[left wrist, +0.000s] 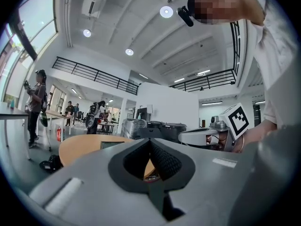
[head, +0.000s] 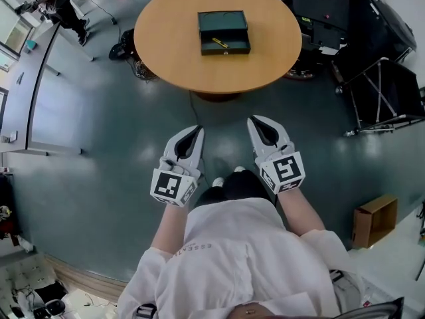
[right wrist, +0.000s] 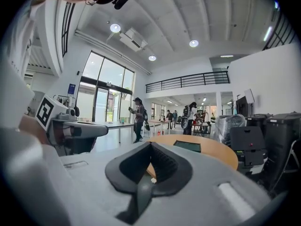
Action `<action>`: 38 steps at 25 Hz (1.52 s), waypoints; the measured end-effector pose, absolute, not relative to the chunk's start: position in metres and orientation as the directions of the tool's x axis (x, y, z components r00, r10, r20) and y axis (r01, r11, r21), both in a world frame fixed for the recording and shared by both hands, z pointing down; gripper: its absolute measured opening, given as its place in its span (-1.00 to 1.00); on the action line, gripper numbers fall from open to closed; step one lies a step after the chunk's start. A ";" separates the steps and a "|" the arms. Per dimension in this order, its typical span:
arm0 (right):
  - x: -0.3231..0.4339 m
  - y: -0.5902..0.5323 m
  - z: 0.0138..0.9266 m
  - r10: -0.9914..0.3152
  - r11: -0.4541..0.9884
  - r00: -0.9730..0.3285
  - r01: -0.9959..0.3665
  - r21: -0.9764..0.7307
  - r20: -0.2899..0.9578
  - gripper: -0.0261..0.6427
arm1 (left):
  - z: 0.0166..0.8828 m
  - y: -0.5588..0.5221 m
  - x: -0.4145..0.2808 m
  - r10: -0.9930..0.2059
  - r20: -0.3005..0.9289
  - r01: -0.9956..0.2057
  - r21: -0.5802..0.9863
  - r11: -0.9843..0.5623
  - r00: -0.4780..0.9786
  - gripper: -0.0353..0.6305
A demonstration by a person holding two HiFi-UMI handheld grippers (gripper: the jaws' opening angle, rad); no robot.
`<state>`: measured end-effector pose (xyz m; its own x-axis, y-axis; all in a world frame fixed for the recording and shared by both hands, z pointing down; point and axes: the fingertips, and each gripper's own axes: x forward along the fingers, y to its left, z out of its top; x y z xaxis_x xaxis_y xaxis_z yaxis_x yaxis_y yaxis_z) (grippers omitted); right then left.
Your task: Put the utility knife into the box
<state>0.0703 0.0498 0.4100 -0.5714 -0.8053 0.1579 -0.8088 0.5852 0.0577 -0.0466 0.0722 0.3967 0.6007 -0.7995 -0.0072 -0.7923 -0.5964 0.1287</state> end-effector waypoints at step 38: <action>0.103 0.155 0.418 -0.776 0.620 -0.600 -0.782 0.063 0.196 -0.95 | 0.380 0.179 -0.011 -0.831 -0.080 -0.826 0.087 -0.556 0.551 -0.87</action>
<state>0.1029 0.1552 0.4177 -0.5995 -0.7761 0.1957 -0.7821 0.6200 0.0627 -0.0113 0.1793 0.3797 0.5507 -0.8309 -0.0803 -0.8265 -0.5562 0.0871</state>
